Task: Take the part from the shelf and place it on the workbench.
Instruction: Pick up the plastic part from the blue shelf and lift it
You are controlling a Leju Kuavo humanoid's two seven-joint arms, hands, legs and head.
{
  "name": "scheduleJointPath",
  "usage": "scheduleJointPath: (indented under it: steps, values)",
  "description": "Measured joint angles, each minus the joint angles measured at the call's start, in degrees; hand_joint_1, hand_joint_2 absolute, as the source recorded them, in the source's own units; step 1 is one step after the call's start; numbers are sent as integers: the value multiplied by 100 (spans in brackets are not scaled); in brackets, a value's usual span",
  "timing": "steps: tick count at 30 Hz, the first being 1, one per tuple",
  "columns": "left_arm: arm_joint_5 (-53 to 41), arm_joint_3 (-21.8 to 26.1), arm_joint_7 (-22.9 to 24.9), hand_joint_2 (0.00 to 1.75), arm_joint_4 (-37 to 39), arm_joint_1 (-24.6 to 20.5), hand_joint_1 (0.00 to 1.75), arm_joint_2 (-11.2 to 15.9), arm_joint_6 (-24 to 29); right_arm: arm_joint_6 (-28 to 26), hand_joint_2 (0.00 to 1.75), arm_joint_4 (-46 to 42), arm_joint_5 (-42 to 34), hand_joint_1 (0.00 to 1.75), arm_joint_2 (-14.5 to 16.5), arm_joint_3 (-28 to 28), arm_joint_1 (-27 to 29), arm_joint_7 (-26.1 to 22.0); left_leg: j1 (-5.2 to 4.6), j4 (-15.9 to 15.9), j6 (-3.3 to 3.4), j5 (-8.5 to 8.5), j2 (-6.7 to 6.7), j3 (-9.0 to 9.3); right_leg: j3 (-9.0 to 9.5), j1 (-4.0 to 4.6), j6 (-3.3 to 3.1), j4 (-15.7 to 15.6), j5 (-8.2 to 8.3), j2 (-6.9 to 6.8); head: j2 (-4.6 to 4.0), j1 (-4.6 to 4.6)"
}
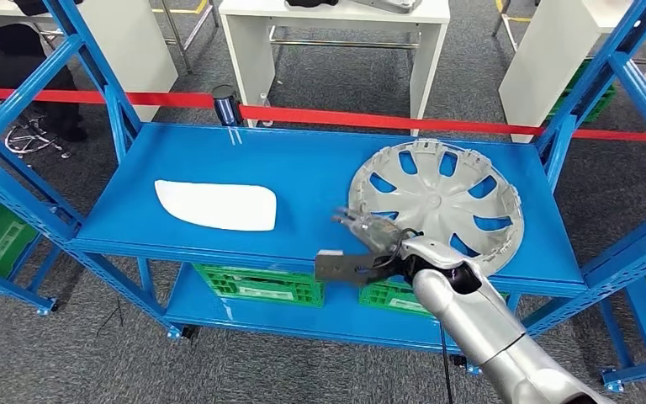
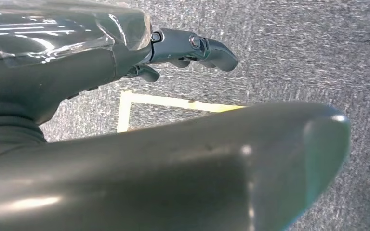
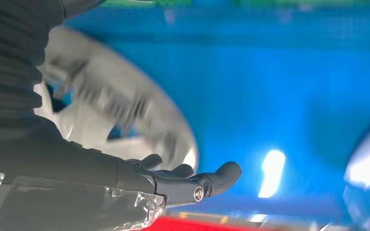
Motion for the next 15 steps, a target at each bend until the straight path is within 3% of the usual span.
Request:
scheduleJointPath:
  steps: [1, 5, 7, 9, 10, 11, 12, 13, 14, 15]
  values:
    - [-1, 12, 1, 0, -3, -7, 0, 2, -25, -39, 175, 19, -13, 0, 21, -114, 2, 12, -19, -183, 27, 36, -2, 95, -6, 7, 17, -1, -4, 3, 0, 2]
    - [-1, 67, 10, 0, -14, -17, 0, -6, -68, -120, 175, 68, -119, 0, 70, -462, 40, 36, -23, -334, 109, 55, 9, 185, -44, 10, 111, 44, -45, -4, 1, 7]
    - [-3, 86, 26, 0, -15, -23, 0, -18, -86, -190, 175, 70, -303, 0, 97, -679, 62, 57, 3, -409, 159, 91, 19, 234, -273, 9, 107, 505, -261, -14, 1, 15]
    - [-15, 107, 37, 0, -15, -31, 0, -21, -97, -228, 175, 72, -493, 0, 113, -930, 100, 80, -5, -411, 179, 89, 14, 235, -671, 5, 99, 1292, -549, -16, 1, 19]
    - [-25, 120, 39, 0, -15, -32, 0, -21, -98, -230, 175, 73, -576, 0, 115, -1067, 129, 90, -8, -408, 181, 85, 10, 235, -822, 0, 119, 1569, -619, -16, 1, 19]
    - [-34, 134, 39, 0, -15, -32, 0, -21, -98, -228, 175, 74, -646, 0, 117, -1204, 154, 95, -8, -401, 179, 81, 5, 235, -874, -8, 161, 1636, -598, -18, 1, 19]
    - [-42, 146, 37, 0, -15, -32, 0, -21, -98, -223, 175, 74, -704, 0, 119, -1344, 170, 97, -7, -389, 171, 73, 0, 236, -801, -21, 218, 1449, -484, -22, 1, 19]
    - [-44, 155, 33, 0, -15, -33, 0, -21, -96, -208, 175, 72, -742, 0, 123, -1472, 174, 97, -5, -366, 156, 58, -3, 236, -616, -38, 278, 1049, -309, -34, 1, 19]
    - [-45, 161, 27, 0, -15, -36, 0, -18, -92, -190, 175, 70, -763, 0, 128, -1589, 174, 97, -9, -337, 132, 36, -6, 232, -413, -46, 306, 627, -155, -50, 1, 19]
    - [-46, 166, 19, 0, -15, -38, 0, -13, -88, -166, 175, 68, -774, 0, 137, -1691, 175, 97, -20, -300, 103, 10, -8, 225, -240, -51, 296, 282, -36, -58, 1, 16]
